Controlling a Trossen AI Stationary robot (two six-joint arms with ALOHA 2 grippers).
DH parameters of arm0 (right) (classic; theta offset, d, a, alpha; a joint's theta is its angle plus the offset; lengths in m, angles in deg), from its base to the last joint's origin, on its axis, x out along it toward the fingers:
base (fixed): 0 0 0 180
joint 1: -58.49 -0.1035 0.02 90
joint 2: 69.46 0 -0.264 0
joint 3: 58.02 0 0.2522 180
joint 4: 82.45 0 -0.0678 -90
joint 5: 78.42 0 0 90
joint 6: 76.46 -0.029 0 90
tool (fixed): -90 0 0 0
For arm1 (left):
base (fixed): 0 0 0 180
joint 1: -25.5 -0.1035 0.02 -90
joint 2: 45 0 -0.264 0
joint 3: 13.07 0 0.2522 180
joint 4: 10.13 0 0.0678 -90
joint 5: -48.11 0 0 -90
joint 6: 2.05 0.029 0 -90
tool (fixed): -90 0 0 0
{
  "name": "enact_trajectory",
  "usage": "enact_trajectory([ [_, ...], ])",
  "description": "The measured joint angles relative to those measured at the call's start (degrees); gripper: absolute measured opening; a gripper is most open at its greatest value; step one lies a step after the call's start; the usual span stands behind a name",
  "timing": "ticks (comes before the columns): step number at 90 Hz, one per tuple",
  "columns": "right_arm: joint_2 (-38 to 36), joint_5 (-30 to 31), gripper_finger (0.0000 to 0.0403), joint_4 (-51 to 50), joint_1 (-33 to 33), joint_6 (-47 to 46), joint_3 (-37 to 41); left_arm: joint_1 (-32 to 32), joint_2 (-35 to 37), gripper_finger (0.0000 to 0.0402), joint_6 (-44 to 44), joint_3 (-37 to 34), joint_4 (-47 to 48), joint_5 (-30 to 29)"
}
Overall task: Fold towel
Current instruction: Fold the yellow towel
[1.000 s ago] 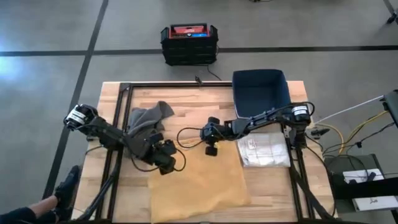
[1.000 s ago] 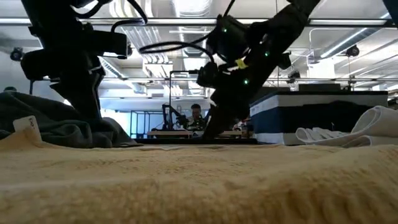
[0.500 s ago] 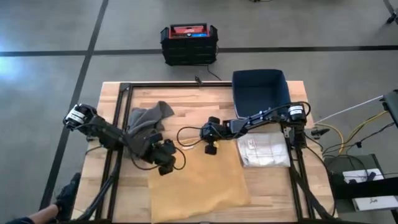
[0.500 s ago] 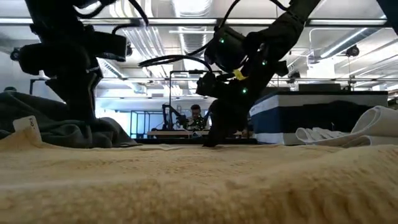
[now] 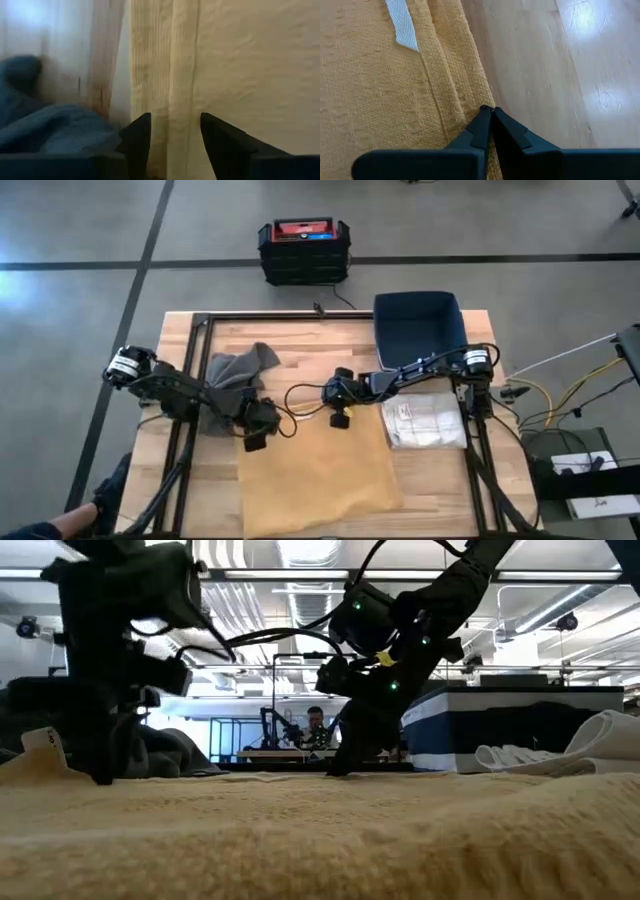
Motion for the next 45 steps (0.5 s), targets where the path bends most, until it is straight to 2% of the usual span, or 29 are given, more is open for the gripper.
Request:
enact_trajectory([
  [22, 0.00, -0.01, 0.0007, 0.03, 0.00, 0.53, 0.07, -0.70, 0.21, 0.0077, 2.27, -0.96, -1.21, 1.22],
  [37, 0.00, -0.02, 0.0007, 0.01, 0.00, 1.08, 0.07, -0.71, 0.25, 0.0017, 2.62, -0.77, -1.03, 1.30],
  [45, 0.00, 0.00, 0.0007, -0.17, -0.09, 1.72, 0.07, -0.71, 0.48, 0.0006, 0.98, -0.07, 0.71, -0.10],
])
